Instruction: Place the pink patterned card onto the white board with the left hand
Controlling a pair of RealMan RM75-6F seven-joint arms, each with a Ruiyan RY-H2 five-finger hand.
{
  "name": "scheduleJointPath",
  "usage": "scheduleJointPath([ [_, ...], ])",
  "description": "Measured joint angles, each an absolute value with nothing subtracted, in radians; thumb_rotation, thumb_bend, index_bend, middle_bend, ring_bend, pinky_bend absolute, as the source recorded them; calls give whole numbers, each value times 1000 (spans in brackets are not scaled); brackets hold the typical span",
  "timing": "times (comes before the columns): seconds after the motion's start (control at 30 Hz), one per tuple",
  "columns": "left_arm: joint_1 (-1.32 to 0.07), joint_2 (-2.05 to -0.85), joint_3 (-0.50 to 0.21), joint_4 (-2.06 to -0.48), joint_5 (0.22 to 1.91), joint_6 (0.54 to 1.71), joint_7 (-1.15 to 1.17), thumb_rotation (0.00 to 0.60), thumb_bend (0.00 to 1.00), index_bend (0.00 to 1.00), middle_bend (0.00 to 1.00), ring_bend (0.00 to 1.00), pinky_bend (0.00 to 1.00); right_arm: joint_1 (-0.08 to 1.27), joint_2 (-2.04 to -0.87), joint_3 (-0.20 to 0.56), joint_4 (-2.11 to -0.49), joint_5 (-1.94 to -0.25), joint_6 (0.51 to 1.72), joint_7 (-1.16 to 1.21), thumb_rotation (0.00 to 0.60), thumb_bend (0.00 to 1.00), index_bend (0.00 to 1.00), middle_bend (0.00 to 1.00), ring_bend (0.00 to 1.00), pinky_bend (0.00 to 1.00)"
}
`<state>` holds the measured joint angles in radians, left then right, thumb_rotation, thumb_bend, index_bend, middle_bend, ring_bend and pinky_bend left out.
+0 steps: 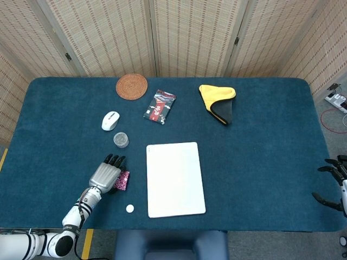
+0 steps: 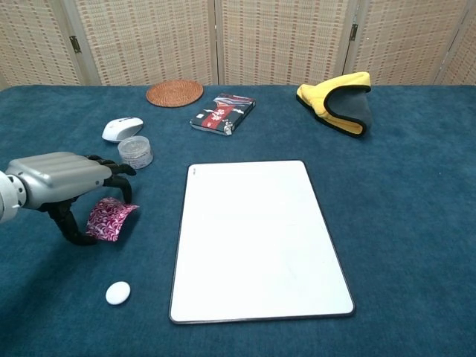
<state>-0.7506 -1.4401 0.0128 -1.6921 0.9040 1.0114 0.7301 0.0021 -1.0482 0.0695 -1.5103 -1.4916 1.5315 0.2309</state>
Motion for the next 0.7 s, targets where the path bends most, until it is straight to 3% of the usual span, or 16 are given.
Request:
scheduleJointPath([
  [0.27, -800, -1429, -17, -1759, 973, 1015, 768, 600, 278, 303, 70, 43, 0, -2, -1046, 70, -1512, -1489, 1535, 231, 600, 37, 347, 233, 222, 31],
  [0.7, -961, -1582, -96, -1665, 909, 924, 869, 600, 278, 283, 73, 43, 0, -15, -1043, 71, -1513, -1474, 1541, 231, 600, 38, 347, 234, 223, 31],
])
